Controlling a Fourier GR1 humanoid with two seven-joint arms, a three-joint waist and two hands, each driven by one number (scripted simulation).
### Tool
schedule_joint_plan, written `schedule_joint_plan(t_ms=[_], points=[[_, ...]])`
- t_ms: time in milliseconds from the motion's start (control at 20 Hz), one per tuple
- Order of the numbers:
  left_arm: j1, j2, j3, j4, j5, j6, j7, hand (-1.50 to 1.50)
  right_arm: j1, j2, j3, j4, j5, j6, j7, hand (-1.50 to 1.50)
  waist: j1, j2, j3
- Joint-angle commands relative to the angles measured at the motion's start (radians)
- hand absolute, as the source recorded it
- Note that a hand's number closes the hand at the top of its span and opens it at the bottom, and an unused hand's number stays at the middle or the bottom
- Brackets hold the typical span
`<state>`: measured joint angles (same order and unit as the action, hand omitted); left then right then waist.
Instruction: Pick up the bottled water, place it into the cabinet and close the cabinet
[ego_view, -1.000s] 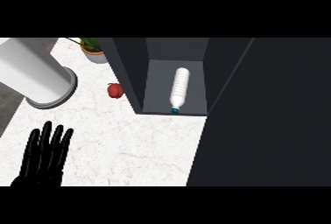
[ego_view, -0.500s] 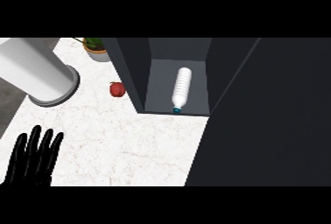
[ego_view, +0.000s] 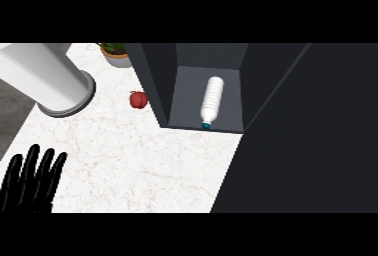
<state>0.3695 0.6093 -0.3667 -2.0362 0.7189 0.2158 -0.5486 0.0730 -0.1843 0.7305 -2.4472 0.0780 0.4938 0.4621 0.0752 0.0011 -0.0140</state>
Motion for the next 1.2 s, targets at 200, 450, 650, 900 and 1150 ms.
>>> schedule_joint_plan(t_ms=[200,450,650,900,1150], points=[[0.008,0.014,0.031,0.008,0.016,-0.025,-0.008,-1.50,-0.053,0.175,0.040,0.102,-0.017,-0.166,0.042,1.50,0.020,0.013,-0.002],[0.019,0.031,0.028,-0.012,0.029,-0.072,-0.011,-1.50,-0.043,0.176,0.039,0.171,-0.104,-0.151,0.028,1.50,0.061,0.027,-0.001],[-0.009,0.036,0.026,-0.008,0.027,-0.094,-0.009,-1.50,0.002,0.151,0.092,0.236,-0.303,-0.058,0.087,1.50,0.091,0.054,-0.002],[-0.011,0.043,0.033,-0.015,0.024,-0.100,-0.008,-1.50,-0.021,0.177,0.038,0.289,-0.458,-0.084,0.115,1.50,0.095,0.048,0.002],[0.027,0.053,0.055,-0.004,0.034,-0.104,-0.017,-1.50,0.015,0.177,-0.119,0.246,-0.441,-0.195,0.050,1.50,0.056,0.035,0.004]])
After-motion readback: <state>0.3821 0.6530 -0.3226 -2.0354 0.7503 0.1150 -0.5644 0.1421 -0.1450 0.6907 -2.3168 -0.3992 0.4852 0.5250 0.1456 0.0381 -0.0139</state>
